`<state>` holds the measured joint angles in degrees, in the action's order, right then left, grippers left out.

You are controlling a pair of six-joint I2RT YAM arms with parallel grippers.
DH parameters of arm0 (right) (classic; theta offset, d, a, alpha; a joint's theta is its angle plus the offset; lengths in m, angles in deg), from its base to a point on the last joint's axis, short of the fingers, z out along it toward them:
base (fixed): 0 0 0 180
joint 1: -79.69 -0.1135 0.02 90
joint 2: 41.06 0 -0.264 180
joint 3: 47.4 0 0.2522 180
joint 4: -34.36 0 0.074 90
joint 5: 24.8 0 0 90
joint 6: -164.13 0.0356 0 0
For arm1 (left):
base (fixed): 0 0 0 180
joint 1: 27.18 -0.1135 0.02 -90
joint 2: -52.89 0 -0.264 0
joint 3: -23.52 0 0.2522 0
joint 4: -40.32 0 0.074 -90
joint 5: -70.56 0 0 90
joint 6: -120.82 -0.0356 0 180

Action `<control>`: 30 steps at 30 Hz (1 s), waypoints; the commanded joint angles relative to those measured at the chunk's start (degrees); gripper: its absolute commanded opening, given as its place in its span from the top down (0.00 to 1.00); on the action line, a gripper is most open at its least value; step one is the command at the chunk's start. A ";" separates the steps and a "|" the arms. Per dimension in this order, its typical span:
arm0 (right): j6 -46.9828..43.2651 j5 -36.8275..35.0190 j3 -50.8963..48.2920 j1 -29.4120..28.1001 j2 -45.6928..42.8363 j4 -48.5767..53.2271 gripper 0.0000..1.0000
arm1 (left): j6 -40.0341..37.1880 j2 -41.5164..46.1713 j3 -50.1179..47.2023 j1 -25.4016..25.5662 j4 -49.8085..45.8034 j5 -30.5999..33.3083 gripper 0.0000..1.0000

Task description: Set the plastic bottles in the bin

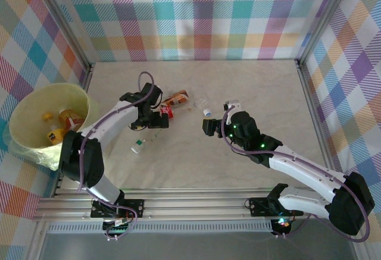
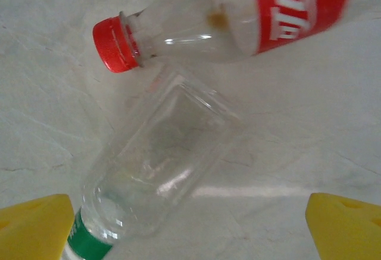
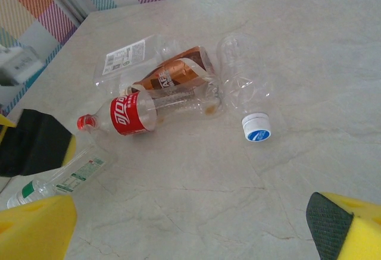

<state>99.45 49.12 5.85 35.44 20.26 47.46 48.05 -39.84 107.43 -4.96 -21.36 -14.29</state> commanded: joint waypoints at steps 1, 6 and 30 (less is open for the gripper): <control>1.04 -1.05 -0.31 0.22 -1.16 0.25 0.00 | -1.79 -1.83 -2.03 -1.37 3.73 -0.02 0.00; 1.05 -1.90 -0.49 0.22 -1.63 0.71 0.00 | -4.41 -3.44 -3.19 -1.65 6.96 -0.85 0.00; 1.88 -2.25 0.07 0.22 -0.04 1.11 0.00 | -7.19 -0.22 -6.00 9.51 2.63 -2.32 0.00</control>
<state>100.54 47.77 5.65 35.44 20.65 48.20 43.53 -39.18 101.01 2.82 -15.11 -20.89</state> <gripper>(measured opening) 0.996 0.998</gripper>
